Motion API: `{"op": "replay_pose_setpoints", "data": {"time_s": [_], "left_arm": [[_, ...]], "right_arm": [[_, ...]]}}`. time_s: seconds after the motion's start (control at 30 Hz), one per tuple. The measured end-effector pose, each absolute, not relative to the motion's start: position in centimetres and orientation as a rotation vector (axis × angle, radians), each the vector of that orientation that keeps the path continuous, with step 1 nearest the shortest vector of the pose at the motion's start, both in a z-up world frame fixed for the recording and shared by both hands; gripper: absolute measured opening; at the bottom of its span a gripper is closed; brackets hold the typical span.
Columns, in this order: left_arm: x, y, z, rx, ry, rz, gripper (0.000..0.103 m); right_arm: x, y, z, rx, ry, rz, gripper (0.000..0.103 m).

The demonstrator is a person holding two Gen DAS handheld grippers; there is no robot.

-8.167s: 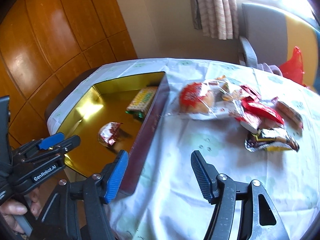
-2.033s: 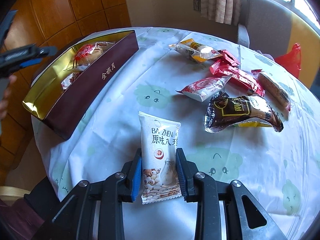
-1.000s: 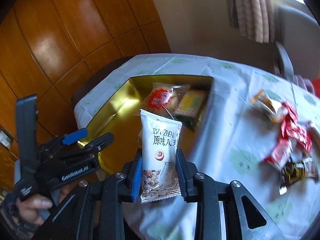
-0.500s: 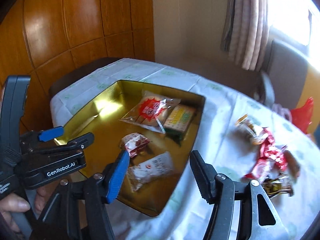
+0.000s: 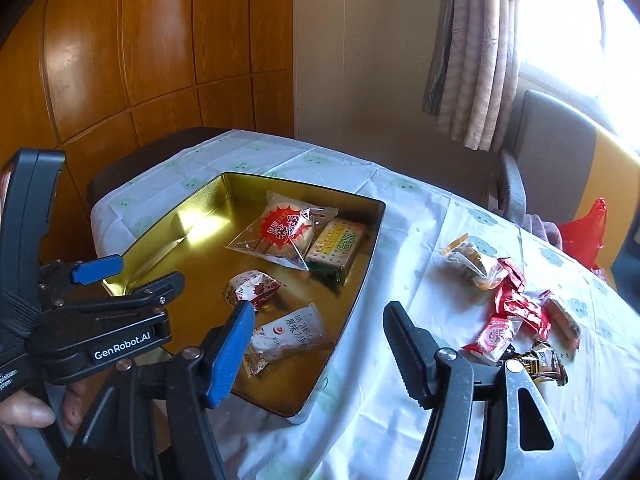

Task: Organize snacks
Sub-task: 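Carry the white nut pouch into the tin and open the right tool, then move the left tool to the yellow-edged snack bag and grasp it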

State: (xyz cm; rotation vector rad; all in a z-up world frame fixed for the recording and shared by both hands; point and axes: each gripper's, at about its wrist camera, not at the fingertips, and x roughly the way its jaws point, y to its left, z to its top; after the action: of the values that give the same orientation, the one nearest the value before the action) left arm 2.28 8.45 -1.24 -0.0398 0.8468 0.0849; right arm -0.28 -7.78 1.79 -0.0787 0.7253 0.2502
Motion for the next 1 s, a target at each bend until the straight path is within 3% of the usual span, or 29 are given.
{"op": "replay_pose_setpoints", "data": {"time_s": [0.53,0.8,1.0], "left_arm": [[2.0,5.1,-0.3,0.029,0.837,-0.033,0.078],[3.2,1.4,0.0,0.071,0.891,-0.175,0.062],[4.8,-2.7,1.2,0.088,0.919,-0.319,0.059]], "right_arm": [[-0.9,-11.8,-0.2,-0.036,0.766,0.156,0.072],[-2.3,-18.1,-3.5,0.032,0.847,0.016,0.075],[-3.6,-22.5,-5.5,0.093,0.897,-0.072,0.075]]}}
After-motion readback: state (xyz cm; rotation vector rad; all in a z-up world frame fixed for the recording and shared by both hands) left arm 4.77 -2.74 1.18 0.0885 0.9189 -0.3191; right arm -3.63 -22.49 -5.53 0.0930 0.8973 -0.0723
